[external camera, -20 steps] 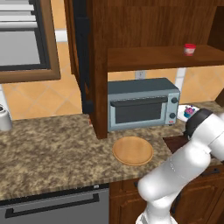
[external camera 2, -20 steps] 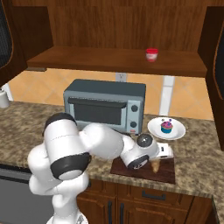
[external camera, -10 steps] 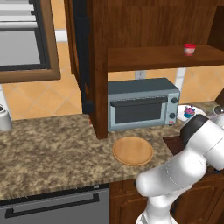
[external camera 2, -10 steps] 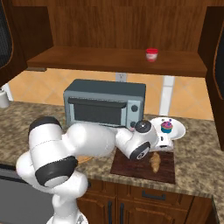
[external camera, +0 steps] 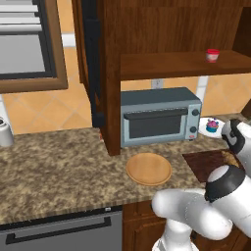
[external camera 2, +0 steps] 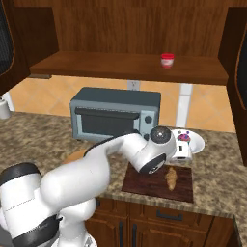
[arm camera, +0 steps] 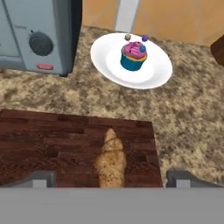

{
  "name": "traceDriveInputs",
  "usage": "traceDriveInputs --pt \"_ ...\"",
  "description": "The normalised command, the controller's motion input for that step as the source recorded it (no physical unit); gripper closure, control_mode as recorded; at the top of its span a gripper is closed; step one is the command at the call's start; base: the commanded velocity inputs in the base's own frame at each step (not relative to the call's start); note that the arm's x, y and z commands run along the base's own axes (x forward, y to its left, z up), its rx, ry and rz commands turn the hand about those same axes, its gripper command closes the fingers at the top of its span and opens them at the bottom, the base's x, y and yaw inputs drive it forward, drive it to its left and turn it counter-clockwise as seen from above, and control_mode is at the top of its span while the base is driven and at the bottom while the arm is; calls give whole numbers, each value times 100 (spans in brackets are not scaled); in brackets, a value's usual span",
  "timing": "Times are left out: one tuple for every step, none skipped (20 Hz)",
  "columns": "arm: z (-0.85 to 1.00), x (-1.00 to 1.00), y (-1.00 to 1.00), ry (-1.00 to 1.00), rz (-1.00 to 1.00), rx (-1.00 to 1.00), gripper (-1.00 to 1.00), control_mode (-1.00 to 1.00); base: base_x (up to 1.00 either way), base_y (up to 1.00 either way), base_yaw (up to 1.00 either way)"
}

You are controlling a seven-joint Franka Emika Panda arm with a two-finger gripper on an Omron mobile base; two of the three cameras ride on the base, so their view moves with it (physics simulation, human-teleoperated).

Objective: From the different types of pastries on the counter, select a croissant and place it on the cutting board. Then retrieve a jar of jam from the cabinet and place it alongside the croissant on the cutting board.

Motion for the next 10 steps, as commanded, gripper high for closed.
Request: traceDriveInputs --pt "100 -21 14 -8 0 5 -100 -100 0 0 0" --pt "100 -20 15 -9 0 6 -100 -100 0 0 0" --pt "100 -14 15 -11 0 7 -100 -100 0 0 0" --pt "100 -11 16 -11 0 5 -100 -100 0 0 0" --pt "98 -8 19 -7 0 4 -100 -100 0 0 0" --pt "95 -10 22 -5 0 4 -100 -100 0 0 0" --pt "99 -8 22 -4 -5 4 -100 -100 0 0 0" --pt "100 -21 19 -11 -6 3 -100 -100 0 0 0" --pt "87 -19 29 -10 -7 1 -100 -100 0 0 0" --pt "83 -19 32 -11 -9 0 -100 -100 0 0 0"
